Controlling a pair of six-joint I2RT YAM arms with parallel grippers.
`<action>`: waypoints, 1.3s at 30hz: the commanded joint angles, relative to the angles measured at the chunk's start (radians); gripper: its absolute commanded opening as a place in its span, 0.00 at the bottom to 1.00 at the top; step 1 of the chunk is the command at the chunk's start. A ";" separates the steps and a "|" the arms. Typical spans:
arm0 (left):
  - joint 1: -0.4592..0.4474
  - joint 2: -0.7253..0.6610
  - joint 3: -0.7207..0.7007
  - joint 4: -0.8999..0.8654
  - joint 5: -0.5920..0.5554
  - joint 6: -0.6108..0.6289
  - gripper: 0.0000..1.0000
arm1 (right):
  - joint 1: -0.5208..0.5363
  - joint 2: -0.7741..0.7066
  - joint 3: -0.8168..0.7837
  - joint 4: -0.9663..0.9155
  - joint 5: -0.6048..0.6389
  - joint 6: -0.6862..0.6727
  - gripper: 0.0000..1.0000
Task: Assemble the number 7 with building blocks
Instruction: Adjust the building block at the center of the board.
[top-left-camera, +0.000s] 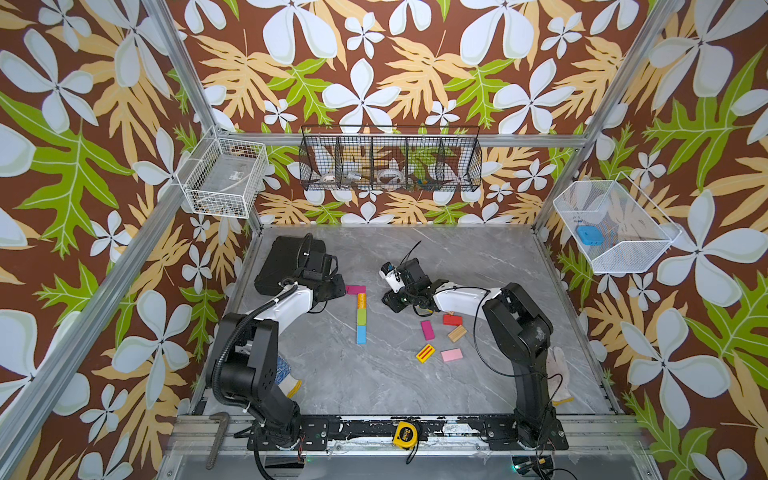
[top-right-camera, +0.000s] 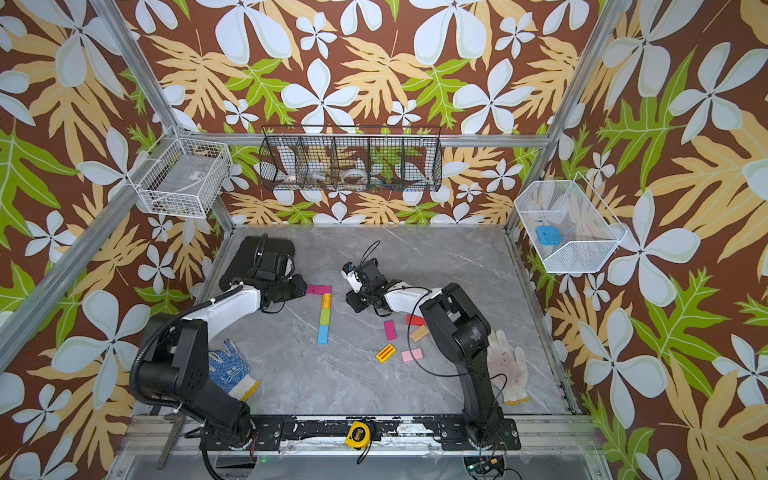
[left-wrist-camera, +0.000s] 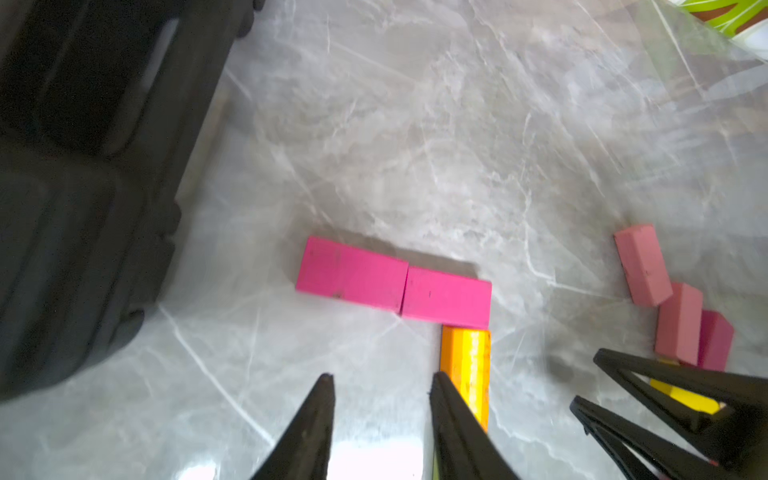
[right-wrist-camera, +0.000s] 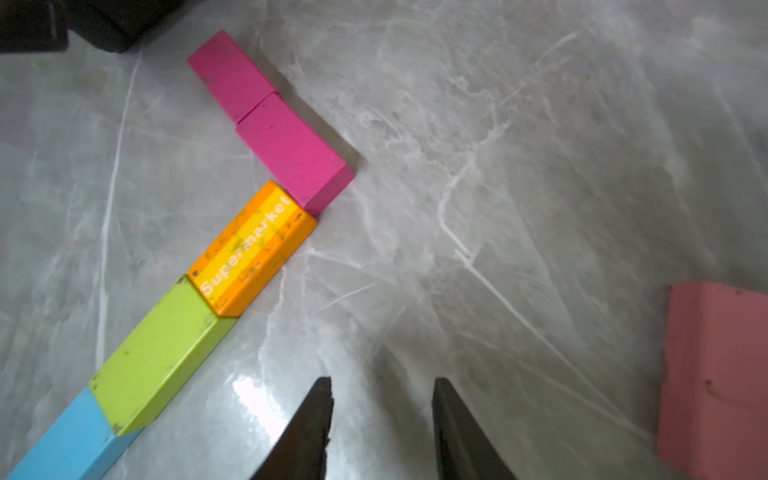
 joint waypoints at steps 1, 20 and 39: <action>-0.002 -0.061 -0.080 0.069 0.039 -0.041 0.50 | 0.015 -0.032 -0.035 0.017 0.014 0.018 0.47; -0.009 -0.330 -0.387 0.114 0.034 -0.128 0.87 | 0.157 -0.234 -0.339 0.163 -0.038 0.050 0.72; -0.009 -0.518 -0.390 0.117 -0.082 -0.146 1.00 | 0.197 -0.277 -0.351 0.097 0.031 0.004 1.00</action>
